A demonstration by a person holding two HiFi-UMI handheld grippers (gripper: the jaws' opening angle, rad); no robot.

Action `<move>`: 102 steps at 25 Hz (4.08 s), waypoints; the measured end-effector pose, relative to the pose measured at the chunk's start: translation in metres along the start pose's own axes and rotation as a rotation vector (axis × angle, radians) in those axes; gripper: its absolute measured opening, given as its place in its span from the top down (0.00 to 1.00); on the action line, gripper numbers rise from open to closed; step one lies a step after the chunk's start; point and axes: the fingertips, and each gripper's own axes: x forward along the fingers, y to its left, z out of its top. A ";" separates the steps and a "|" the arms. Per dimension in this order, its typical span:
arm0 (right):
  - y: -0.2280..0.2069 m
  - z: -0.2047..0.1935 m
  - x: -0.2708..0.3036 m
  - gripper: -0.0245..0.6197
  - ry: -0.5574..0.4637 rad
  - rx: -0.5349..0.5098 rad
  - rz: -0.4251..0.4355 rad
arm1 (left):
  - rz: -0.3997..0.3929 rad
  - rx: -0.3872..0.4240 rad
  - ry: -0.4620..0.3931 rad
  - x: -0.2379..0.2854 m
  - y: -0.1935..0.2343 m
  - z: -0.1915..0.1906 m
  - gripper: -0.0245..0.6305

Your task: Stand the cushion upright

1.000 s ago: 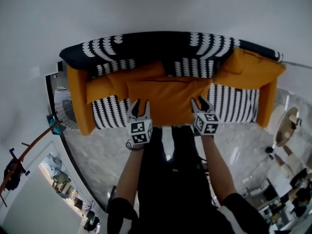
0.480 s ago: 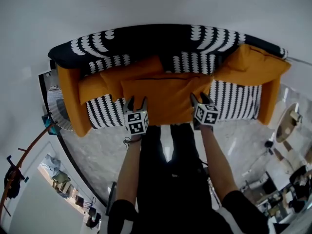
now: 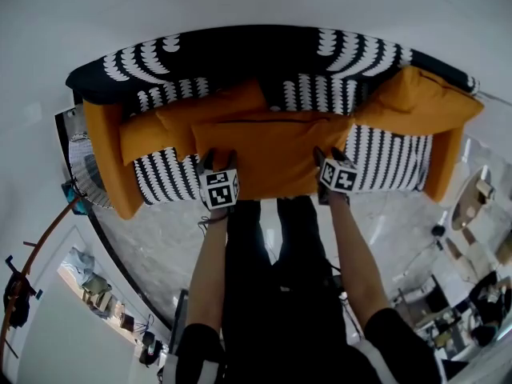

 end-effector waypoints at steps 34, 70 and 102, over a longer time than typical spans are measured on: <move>-0.007 -0.014 0.038 0.94 0.113 -0.051 0.003 | -0.048 0.013 0.019 0.016 -0.012 -0.010 0.94; -0.022 0.029 -0.067 0.96 -0.141 -0.113 0.045 | -0.091 0.083 -0.231 -0.078 -0.066 0.029 0.96; -0.088 0.161 -0.098 0.96 -0.339 -0.074 0.059 | -0.164 0.119 -0.423 -0.053 -0.140 0.167 0.96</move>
